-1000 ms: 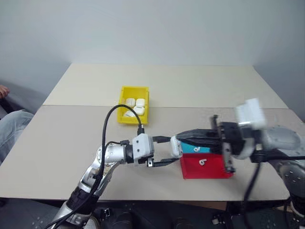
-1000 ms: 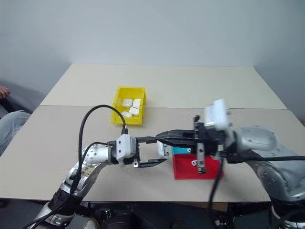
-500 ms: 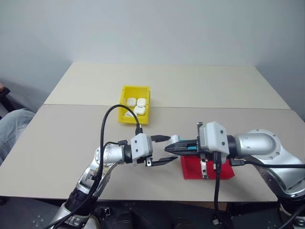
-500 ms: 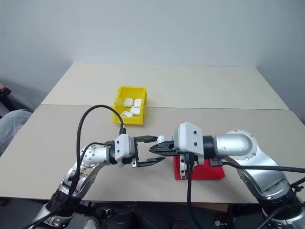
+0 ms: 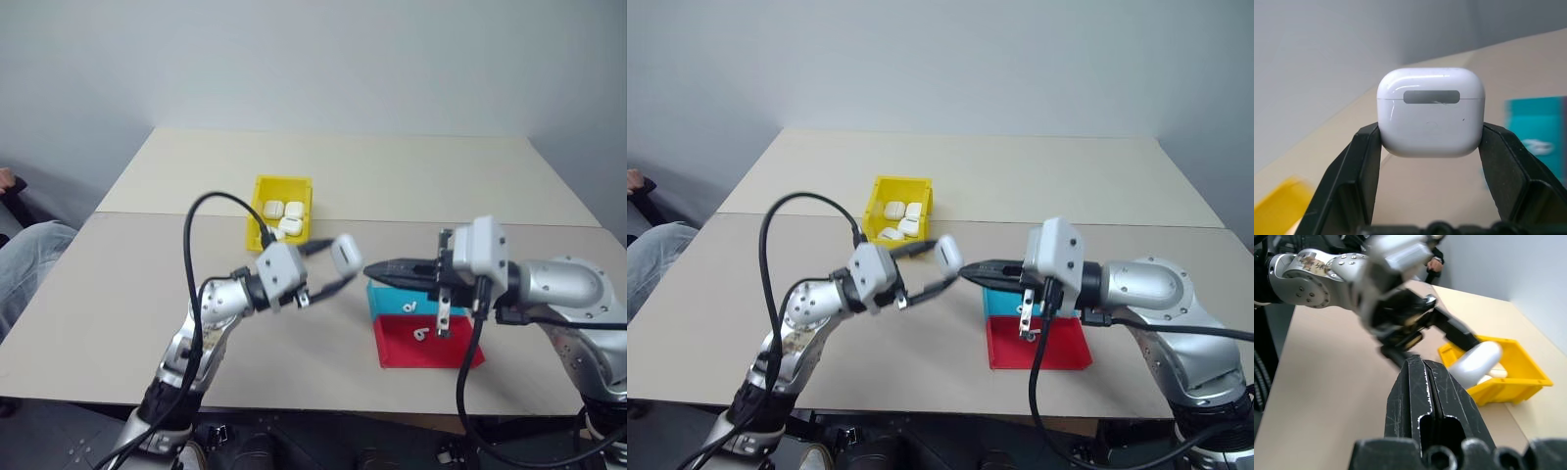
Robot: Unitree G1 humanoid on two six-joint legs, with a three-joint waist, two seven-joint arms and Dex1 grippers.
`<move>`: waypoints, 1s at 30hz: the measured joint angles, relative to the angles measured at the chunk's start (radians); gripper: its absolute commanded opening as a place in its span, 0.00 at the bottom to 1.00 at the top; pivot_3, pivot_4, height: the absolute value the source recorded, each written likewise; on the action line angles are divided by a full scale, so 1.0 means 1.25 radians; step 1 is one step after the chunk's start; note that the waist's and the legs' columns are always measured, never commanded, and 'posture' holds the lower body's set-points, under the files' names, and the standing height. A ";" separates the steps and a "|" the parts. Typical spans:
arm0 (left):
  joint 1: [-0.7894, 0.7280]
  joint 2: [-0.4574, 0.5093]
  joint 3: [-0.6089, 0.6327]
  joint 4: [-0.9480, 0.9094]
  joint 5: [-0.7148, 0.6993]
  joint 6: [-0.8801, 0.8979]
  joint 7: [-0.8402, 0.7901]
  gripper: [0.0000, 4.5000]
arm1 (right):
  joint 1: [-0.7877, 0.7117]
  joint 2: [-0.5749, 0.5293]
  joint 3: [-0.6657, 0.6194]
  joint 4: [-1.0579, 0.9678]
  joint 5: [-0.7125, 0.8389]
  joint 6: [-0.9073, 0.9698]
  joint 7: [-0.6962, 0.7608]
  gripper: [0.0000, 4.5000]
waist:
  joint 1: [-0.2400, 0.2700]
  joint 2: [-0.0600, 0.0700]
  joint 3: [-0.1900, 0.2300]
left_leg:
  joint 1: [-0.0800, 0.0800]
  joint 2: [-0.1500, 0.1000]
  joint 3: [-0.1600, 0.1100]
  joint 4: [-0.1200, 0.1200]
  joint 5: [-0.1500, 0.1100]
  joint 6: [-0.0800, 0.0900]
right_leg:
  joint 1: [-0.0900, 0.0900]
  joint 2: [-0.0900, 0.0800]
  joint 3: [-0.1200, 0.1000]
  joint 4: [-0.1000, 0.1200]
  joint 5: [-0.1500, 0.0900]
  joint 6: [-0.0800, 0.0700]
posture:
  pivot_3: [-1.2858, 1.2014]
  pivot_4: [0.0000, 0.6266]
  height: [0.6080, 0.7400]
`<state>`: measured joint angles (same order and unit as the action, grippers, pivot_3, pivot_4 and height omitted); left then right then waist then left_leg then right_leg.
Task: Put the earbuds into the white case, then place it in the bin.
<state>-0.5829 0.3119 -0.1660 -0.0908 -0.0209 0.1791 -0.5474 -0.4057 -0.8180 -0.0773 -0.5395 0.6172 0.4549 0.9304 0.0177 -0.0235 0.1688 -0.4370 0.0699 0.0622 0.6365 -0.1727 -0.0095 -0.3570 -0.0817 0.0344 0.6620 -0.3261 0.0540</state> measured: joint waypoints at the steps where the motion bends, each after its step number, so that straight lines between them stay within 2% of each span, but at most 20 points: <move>1: -0.046 -0.016 0.011 0.050 0.041 0.023 0.072 0.61 | 0.006 0.000 -0.001 0.002 -0.005 0.000 -0.001 0.00 | -0.001 0.000 0.000 | 0.000 0.000 0.000 0.000 0.000 0.000 | 0.000 0.000 0.000 0.000 0.000 0.000 | 0.52 0.24 1.00; 5: -0.160 -0.053 0.052 0.205 0.116 0.067 0.251 0.61 | 0.023 0.003 -0.003 0.020 -0.015 0.000 -0.009 0.00 | -0.007 0.000 0.000 | -0.002 0.000 0.000 0.000 -0.001 0.001 | -0.002 0.000 0.001 -0.001 0.000 0.000 | 0.52 0.24 1.00; 10: -0.220 -0.055 0.054 0.356 0.153 0.072 0.326 0.61 | 0.028 0.003 0.016 0.034 -0.048 0.000 -0.013 0.00 | -0.006 0.000 0.000 | -0.002 0.000 0.001 -0.003 0.000 0.000 | -0.004 0.000 0.001 -0.001 0.000 0.000 | 0.52 0.24 1.00; 15: -0.233 -0.050 0.052 0.478 0.169 0.047 0.339 0.98 | 0.043 0.002 0.024 0.038 -0.079 0.000 -0.015 0.00 | -0.004 0.000 0.000 | -0.003 0.000 0.001 -0.003 0.000 0.000 | -0.004 0.000 0.001 -0.001 0.000 0.000 | 0.52 0.24 1.00; 19: -0.242 -0.060 0.052 0.519 0.172 0.002 0.355 0.99 | 0.052 0.002 0.024 0.039 -0.090 0.000 -0.015 0.00 | -0.004 0.000 0.000 | -0.003 0.000 0.001 -0.002 0.000 -0.001 | -0.004 0.000 0.000 -0.001 0.000 0.000 | 0.52 0.24 1.00; 22: -0.244 -0.067 0.060 0.491 0.149 -0.002 0.335 0.99 | 0.052 0.000 0.024 0.039 -0.098 0.000 -0.012 0.00 | -0.004 0.000 0.000 | -0.003 0.000 0.001 -0.002 0.001 -0.001 | -0.004 0.000 0.000 0.000 0.000 0.000 | 0.52 0.24 1.00; 26: -0.193 -0.053 0.107 0.323 0.020 0.025 0.196 0.99 | 0.067 -0.033 0.021 0.061 -0.121 -0.015 0.013 0.00 | -0.007 0.000 0.000 | -0.003 0.000 0.002 -0.003 0.001 -0.002 | -0.005 0.000 0.001 -0.001 0.000 0.000 | 0.52 0.24 1.00; 28: -0.097 0.009 0.121 0.180 -0.075 0.037 0.060 0.99 | 0.108 -0.063 0.005 0.094 -0.141 -0.066 0.052 0.00 | -0.014 0.001 0.000 | -0.002 0.000 0.003 -0.005 0.005 -0.009 | -0.005 0.000 0.002 -0.001 0.000 0.000 | 0.52 0.24 1.00; 30: -0.018 0.060 0.133 0.108 -0.137 0.050 -0.033 0.99 | 0.131 -0.079 -0.013 0.132 -0.161 -0.115 0.087 0.00 | -0.016 0.001 0.000 | -0.002 0.000 0.003 -0.005 0.006 -0.010 | -0.006 0.000 0.002 -0.001 0.000 0.000 | 0.52 0.24 1.00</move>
<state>-0.6050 0.3874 0.0008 0.0444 -0.1923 0.2418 -0.5880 -0.2416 -0.9174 -0.0938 -0.3745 0.4163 0.3109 1.0387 -0.0029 -0.0227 0.1683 -0.4393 0.0703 0.0657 0.6300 -0.1647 -0.0226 -0.3639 -0.0819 0.0370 0.6613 -0.3262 0.0541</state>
